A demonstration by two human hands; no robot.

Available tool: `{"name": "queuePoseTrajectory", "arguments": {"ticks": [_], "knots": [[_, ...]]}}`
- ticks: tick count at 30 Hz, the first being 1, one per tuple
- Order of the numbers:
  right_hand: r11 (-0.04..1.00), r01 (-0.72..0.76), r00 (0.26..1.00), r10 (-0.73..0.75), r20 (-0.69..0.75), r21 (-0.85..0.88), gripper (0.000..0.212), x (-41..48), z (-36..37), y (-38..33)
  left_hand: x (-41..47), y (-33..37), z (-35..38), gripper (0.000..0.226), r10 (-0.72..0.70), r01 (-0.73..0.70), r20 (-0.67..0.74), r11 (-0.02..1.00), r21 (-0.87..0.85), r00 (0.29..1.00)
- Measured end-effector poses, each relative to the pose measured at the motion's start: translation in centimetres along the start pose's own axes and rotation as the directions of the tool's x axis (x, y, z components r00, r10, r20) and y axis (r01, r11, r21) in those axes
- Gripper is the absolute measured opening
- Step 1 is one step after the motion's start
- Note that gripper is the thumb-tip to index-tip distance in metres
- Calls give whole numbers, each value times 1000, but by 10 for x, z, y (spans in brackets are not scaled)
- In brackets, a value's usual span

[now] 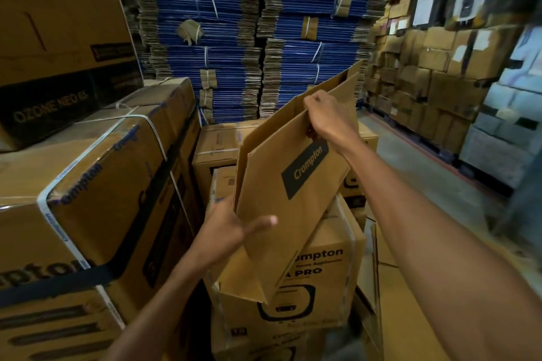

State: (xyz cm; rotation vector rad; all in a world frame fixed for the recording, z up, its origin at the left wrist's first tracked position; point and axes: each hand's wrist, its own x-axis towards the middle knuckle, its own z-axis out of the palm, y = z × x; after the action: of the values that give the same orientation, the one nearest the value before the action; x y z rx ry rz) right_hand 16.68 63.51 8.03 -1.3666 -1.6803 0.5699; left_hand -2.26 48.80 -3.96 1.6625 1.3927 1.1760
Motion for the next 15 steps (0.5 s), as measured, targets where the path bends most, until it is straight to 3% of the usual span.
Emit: {"name": "queuePoseTrajectory", "arguments": {"ticks": [2,3,5,7,11,15], "knots": [[1000,-14,999,12,42,28,35,-4,3,-3,4,-3,11,27,19,9,-256,994,110,966],[998,-24,997,20,71,54,41,-7,3,-2,6,-3,14,36,32,10,-315,991,131,948],[991,-15,996,4,86,129,55,-16,6,2,12,-5,15,52,40,22,-350,985,172,936],[971,38,998,-50,44,237,60,-27,10,8,18,2,15,49,63,18,-405,981,194,912],[888,44,999,-42,-16,457,39,-75,21,16,38,29,19,38,25,43,-556,993,109,831],[866,-137,971,22,237,481,46,-154,46,19,67,62,16,38,-29,11,-634,999,-33,773]]}}
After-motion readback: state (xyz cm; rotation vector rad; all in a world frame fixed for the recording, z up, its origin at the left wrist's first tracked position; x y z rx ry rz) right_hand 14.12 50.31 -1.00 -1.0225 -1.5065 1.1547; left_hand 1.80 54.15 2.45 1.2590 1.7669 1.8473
